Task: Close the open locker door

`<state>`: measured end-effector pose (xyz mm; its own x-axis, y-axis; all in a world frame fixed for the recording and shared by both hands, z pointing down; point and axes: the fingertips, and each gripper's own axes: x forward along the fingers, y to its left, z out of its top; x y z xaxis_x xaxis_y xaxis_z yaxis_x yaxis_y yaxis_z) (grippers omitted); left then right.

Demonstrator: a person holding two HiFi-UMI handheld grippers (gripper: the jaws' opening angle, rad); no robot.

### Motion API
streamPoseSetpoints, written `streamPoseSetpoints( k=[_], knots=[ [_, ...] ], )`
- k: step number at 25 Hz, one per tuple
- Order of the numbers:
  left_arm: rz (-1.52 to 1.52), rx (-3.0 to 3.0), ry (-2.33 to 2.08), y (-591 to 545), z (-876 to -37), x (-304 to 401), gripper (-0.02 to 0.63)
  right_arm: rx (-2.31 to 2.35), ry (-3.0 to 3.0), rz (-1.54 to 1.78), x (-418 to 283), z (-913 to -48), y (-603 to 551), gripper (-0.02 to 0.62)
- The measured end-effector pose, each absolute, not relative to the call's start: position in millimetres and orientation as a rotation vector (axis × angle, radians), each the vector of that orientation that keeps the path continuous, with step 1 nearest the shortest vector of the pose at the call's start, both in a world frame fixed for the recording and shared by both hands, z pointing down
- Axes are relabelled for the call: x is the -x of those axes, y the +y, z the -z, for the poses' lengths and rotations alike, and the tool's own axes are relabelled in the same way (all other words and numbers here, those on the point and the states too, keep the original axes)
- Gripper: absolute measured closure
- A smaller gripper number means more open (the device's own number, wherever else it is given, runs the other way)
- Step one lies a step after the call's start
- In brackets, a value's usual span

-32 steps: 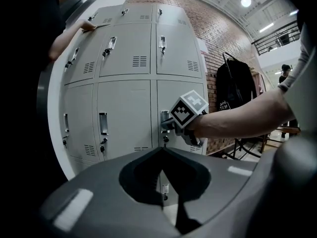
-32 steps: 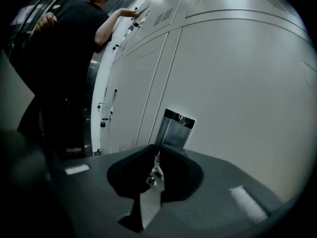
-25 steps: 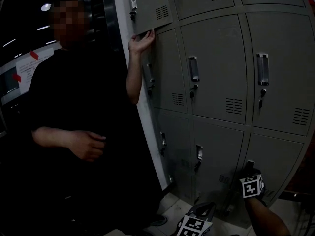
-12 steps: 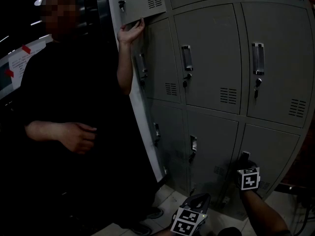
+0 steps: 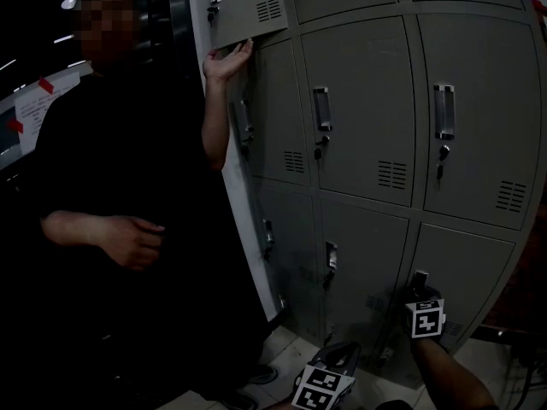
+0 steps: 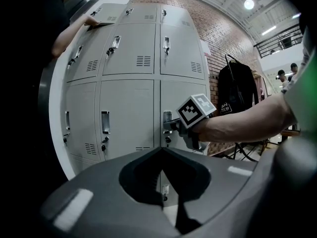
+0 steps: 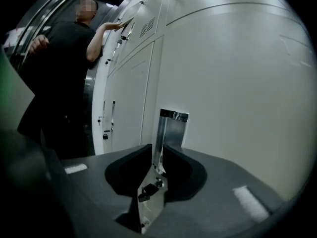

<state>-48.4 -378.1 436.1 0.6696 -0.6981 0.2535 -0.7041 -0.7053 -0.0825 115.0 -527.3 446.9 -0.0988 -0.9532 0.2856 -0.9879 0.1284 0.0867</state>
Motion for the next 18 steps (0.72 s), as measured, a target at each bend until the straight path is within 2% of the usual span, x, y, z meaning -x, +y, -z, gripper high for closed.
streamPoseSetpoints(
  k=[18],
  knots=[
    [-0.375, -2.849, -1.162, -363, -425, 18, 0.606, -1.796, -2.177, -0.125, -131, -441, -466, 0.535]
  ],
)
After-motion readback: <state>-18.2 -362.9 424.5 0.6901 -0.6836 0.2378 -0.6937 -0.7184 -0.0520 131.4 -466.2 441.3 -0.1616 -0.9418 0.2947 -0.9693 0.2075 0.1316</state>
